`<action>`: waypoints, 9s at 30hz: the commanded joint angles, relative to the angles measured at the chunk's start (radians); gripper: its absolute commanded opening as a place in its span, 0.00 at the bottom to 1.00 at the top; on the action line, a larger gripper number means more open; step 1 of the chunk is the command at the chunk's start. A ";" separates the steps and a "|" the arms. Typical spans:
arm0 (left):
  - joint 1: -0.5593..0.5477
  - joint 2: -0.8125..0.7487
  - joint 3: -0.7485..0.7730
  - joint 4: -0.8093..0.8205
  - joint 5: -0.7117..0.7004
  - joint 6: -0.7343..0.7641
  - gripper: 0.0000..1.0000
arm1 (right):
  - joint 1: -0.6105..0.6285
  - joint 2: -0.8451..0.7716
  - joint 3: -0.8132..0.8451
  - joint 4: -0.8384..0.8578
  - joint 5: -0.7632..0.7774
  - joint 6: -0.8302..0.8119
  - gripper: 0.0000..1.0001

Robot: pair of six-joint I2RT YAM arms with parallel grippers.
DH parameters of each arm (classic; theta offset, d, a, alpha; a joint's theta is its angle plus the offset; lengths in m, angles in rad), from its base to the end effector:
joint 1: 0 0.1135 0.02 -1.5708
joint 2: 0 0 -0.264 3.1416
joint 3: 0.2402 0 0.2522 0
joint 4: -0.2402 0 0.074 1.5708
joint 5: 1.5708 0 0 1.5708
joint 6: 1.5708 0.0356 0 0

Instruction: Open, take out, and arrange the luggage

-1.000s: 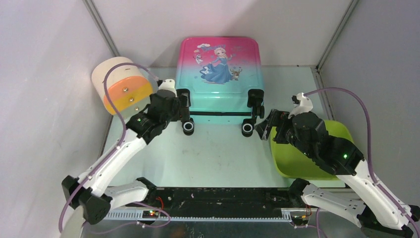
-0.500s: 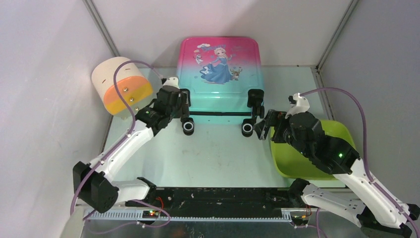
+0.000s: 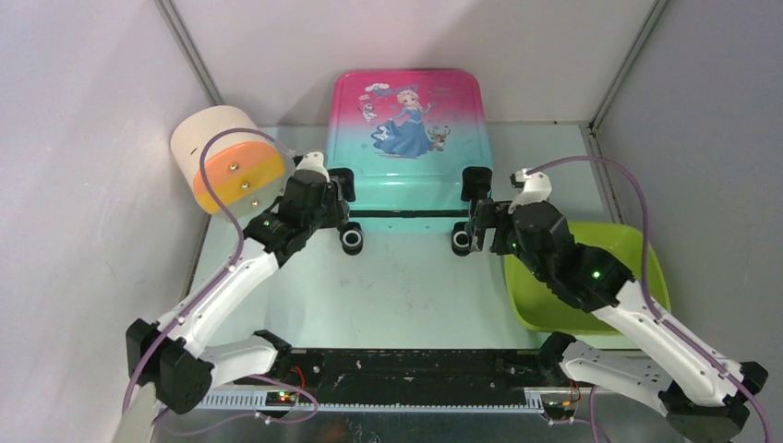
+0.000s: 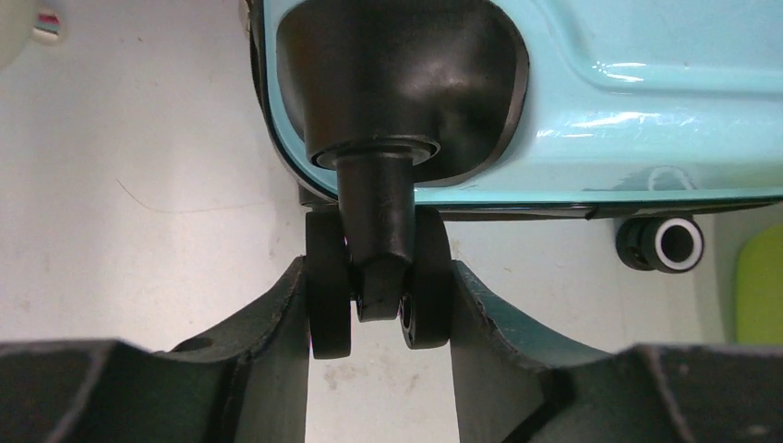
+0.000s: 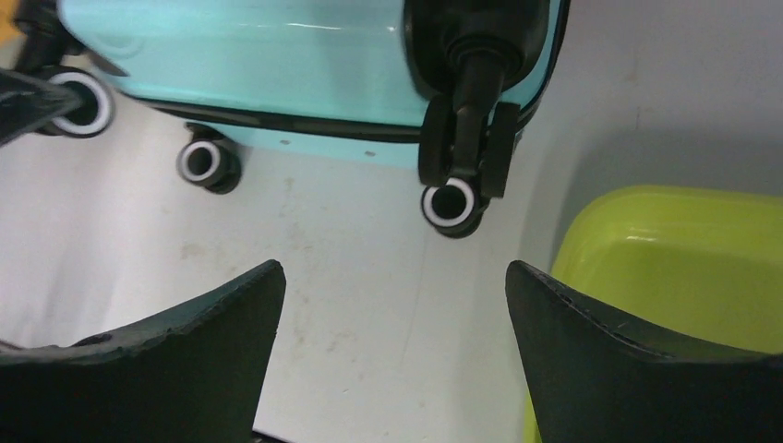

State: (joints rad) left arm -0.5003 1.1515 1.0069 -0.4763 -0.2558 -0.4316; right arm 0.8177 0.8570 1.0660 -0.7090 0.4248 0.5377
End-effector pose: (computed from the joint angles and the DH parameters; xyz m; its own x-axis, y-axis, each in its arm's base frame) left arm 0.2252 -0.1129 0.3156 -0.5823 -0.1429 -0.8003 0.0440 0.9774 -0.2065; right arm 0.1254 0.1123 0.3715 -0.4954 0.1539 -0.8549 -0.1905 0.9410 0.2798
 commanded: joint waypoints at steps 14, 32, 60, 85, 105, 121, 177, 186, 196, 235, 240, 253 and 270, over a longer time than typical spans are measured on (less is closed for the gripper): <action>-0.071 -0.252 -0.054 -0.165 -0.048 -0.259 0.00 | -0.283 0.131 -0.231 0.455 -0.314 -0.284 0.77; -0.153 -0.366 0.023 -0.178 0.072 0.016 0.63 | -0.516 0.236 -0.281 0.798 -0.566 -0.529 0.31; 0.628 -0.395 -0.202 0.174 0.535 0.034 0.75 | -0.106 0.174 0.002 0.311 -0.083 0.220 0.80; 0.629 -0.474 -0.413 0.186 0.391 0.087 0.77 | 0.410 0.957 0.599 0.310 0.150 0.077 0.85; 0.589 -0.468 -0.427 0.214 0.413 0.196 0.74 | 0.372 0.907 0.429 0.395 0.113 0.058 0.42; 0.510 -0.497 -0.536 0.450 0.612 0.439 0.71 | 0.248 0.713 0.242 0.528 -0.192 -0.319 0.00; 0.197 0.189 -0.935 1.938 0.513 0.193 0.63 | 0.000 0.487 -0.046 0.625 -0.738 -0.577 0.00; 0.198 0.397 -0.871 2.067 0.572 0.218 0.61 | -0.002 0.476 -0.049 0.611 -0.731 -0.590 0.00; 0.209 0.406 -0.833 2.023 0.562 0.277 0.62 | -0.002 0.485 -0.049 0.629 -0.737 -0.589 0.00; 0.220 0.304 -0.795 1.756 0.658 0.207 0.56 | -0.078 0.456 -0.049 0.537 -0.828 -0.612 0.00; 0.230 0.446 -0.806 2.027 0.755 0.169 0.57 | -0.086 0.446 -0.050 0.503 -0.849 -0.640 0.00; 0.242 0.546 -0.761 2.067 0.723 0.237 0.57 | -0.090 0.449 -0.049 0.479 -0.849 -0.643 0.00; 0.231 0.461 -0.805 2.067 0.775 0.215 0.05 | -0.089 0.459 -0.050 0.485 -0.840 -0.622 0.00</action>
State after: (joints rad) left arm -0.2588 1.6695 0.2031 1.4784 0.4797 -0.2119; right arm 0.7265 1.3338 1.0122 -0.2241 -0.3447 -0.0185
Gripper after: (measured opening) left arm 0.113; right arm 0.544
